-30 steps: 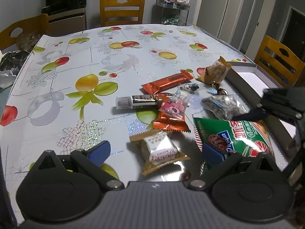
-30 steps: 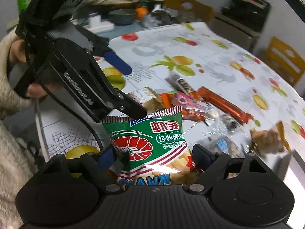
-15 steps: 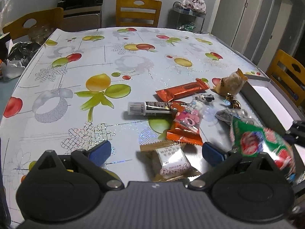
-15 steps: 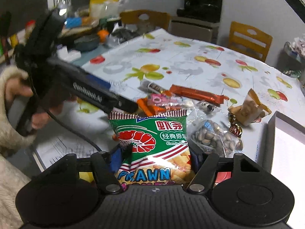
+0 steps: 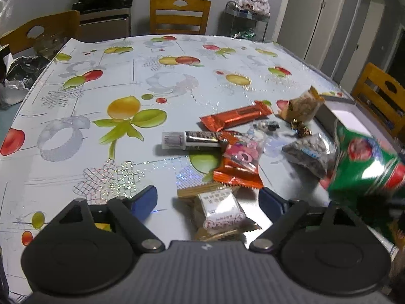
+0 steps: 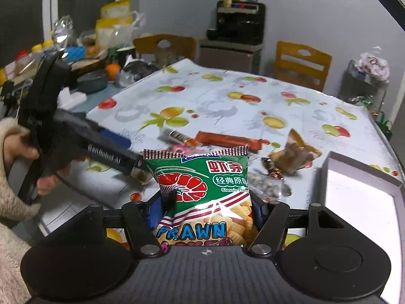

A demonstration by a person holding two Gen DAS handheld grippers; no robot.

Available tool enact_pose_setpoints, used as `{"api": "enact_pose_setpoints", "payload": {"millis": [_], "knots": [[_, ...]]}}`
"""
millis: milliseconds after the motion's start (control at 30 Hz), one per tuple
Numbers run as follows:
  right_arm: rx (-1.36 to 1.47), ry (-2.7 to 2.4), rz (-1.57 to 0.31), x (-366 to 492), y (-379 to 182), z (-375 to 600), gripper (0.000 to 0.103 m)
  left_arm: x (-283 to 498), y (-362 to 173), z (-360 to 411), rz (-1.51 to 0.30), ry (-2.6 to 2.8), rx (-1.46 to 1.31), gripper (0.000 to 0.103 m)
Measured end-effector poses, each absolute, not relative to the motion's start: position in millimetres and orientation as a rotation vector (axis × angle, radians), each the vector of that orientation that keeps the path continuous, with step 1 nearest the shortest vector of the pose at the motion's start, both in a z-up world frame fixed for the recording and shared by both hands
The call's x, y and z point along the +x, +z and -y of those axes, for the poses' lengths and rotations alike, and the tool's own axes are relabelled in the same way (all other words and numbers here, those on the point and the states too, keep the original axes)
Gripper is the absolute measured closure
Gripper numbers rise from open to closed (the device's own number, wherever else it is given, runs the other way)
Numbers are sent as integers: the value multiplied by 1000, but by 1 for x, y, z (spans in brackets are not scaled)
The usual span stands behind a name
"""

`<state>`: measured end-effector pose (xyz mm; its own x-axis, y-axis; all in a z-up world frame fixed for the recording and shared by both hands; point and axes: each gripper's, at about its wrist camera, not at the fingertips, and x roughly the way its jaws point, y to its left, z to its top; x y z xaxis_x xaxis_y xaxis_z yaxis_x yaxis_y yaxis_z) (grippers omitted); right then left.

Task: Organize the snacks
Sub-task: 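Lift the cracker bag with the right tool while the left tool grasps the wrapped pastry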

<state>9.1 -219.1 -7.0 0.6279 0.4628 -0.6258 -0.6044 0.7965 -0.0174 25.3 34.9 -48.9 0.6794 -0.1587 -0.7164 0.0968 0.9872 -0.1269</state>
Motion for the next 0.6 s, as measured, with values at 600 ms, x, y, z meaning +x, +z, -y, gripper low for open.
{"api": "enact_pose_setpoints", "payload": {"millis": [600], "knots": [[-207,621,-650,7,-10,228,38,18,-64,-22,-786,-103,11,36]]}}
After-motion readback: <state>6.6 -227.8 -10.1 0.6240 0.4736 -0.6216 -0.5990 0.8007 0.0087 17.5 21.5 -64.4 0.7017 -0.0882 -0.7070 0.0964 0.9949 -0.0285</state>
